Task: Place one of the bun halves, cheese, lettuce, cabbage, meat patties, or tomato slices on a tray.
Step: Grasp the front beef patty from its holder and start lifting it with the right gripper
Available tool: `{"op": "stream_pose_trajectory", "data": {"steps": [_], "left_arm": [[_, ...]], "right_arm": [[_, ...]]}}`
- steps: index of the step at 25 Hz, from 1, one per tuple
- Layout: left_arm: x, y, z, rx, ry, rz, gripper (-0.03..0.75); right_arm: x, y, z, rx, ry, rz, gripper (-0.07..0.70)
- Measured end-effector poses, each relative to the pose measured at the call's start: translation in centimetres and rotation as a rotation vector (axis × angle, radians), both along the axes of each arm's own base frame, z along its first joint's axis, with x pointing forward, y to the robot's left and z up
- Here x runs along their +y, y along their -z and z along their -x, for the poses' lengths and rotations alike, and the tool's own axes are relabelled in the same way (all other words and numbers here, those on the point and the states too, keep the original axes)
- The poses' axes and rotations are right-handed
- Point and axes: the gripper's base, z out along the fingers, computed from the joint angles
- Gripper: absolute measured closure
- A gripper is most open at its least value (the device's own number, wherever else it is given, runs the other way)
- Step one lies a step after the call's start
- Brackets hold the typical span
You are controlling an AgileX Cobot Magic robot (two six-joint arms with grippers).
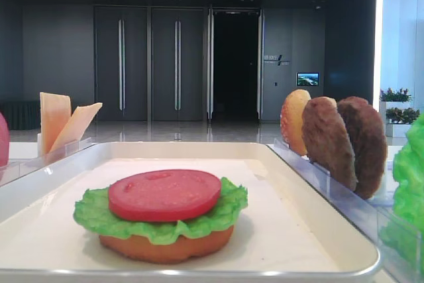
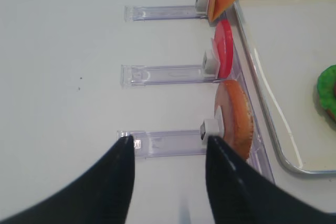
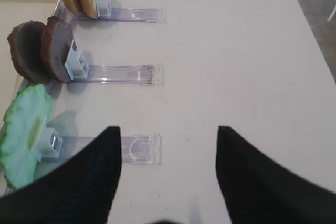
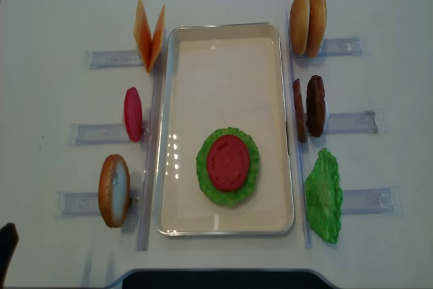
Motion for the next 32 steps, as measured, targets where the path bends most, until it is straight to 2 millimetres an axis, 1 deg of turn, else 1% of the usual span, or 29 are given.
{"op": "stream_pose_trajectory", "data": {"steps": [4, 6, 7, 10, 11, 12, 15, 18, 20, 24, 27, 32], "left_arm": [[0.0, 0.0, 0.0, -0.001, 0.000, 0.000, 0.374], [0.0, 0.0, 0.0, -0.001, 0.000, 0.000, 0.339], [0.0, 0.0, 0.0, -0.001, 0.000, 0.000, 0.293], [0.0, 0.0, 0.0, -0.001, 0.000, 0.000, 0.118], [0.0, 0.0, 0.0, -0.001, 0.000, 0.000, 0.074], [0.0, 0.0, 0.0, -0.001, 0.000, 0.000, 0.053], [0.0, 0.0, 0.0, -0.001, 0.000, 0.001, 0.031], [0.0, 0.0, 0.0, -0.001, 0.000, 0.001, 0.031], [0.0, 0.0, 0.0, -0.001, 0.000, 0.001, 0.031], [0.0, 0.0, 0.0, -0.001, 0.000, 0.001, 0.031], [0.0, 0.0, 0.0, -0.001, 0.000, 0.001, 0.031], [0.0, 0.0, 0.0, -0.001, 0.000, 0.001, 0.033]], "right_arm": [[0.0, 0.0, 0.0, 0.000, 0.000, 0.000, 0.217], [0.0, 0.0, 0.0, 0.000, 0.000, 0.000, 0.217], [0.0, 0.0, 0.0, 0.000, 0.000, 0.000, 0.217], [0.0, 0.0, 0.0, 0.000, 0.000, 0.000, 0.217], [0.0, 0.0, 0.0, 0.000, 0.000, 0.000, 0.217], [0.0, 0.0, 0.0, 0.000, 0.000, 0.000, 0.217], [0.0, 0.0, 0.0, 0.000, 0.000, 0.000, 0.217], [0.0, -0.2, 0.1, -0.008, -0.003, -0.004, 0.217], [0.2, -0.6, -0.3, 0.014, -0.013, -0.019, 0.217], [0.3, -1.3, -2.6, 0.155, -0.021, -0.033, 0.217], [0.4, -1.9, -5.0, 0.283, -0.025, -0.043, 0.217], [0.5, -3.4, -9.2, 0.450, -0.024, -0.045, 0.217]]}}
